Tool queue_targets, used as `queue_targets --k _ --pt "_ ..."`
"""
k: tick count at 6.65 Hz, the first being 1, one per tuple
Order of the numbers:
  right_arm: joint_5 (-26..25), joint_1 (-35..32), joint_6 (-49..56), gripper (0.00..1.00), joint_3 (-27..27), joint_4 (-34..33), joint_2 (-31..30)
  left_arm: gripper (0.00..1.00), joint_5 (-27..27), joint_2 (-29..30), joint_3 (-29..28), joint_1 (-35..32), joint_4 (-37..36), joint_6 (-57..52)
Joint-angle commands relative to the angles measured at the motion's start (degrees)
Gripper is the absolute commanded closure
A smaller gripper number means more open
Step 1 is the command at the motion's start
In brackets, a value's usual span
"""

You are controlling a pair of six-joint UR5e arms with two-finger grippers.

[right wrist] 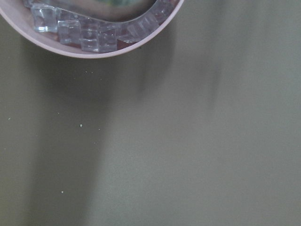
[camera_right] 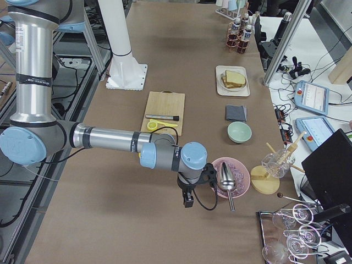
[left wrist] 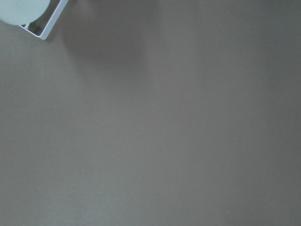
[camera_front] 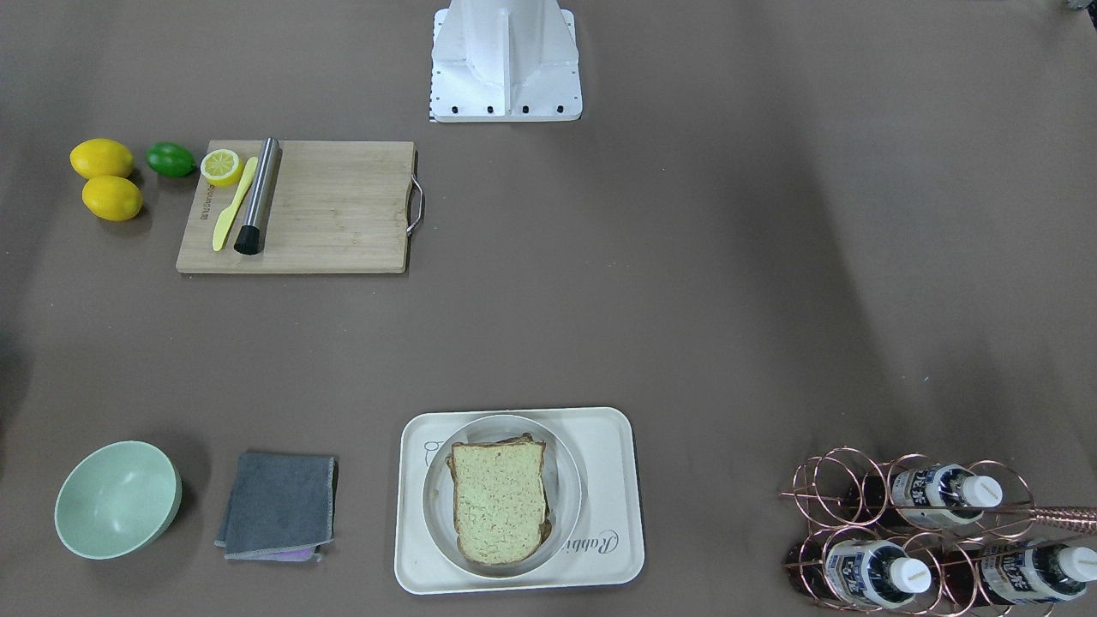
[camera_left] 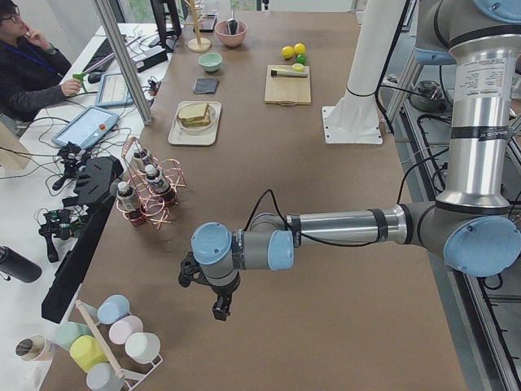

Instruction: Make sandwich and place on tray

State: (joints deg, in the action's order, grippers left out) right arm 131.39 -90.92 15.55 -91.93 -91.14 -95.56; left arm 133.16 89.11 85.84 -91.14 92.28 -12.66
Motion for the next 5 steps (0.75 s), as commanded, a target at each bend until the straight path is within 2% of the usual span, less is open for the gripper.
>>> queue_targets --k 1,5 --pt "0.01 -0.04 0.00 0.00 -0.18 0.00 -0.07 0.01 0.00 0.19 -0.05 0.00 0.00 0.01" --pt "0.01 -0.04 0.00 0.00 -0.44 0.00 -0.07 0.01 0.00 0.10 -0.41 0.00 0.00 0.01"
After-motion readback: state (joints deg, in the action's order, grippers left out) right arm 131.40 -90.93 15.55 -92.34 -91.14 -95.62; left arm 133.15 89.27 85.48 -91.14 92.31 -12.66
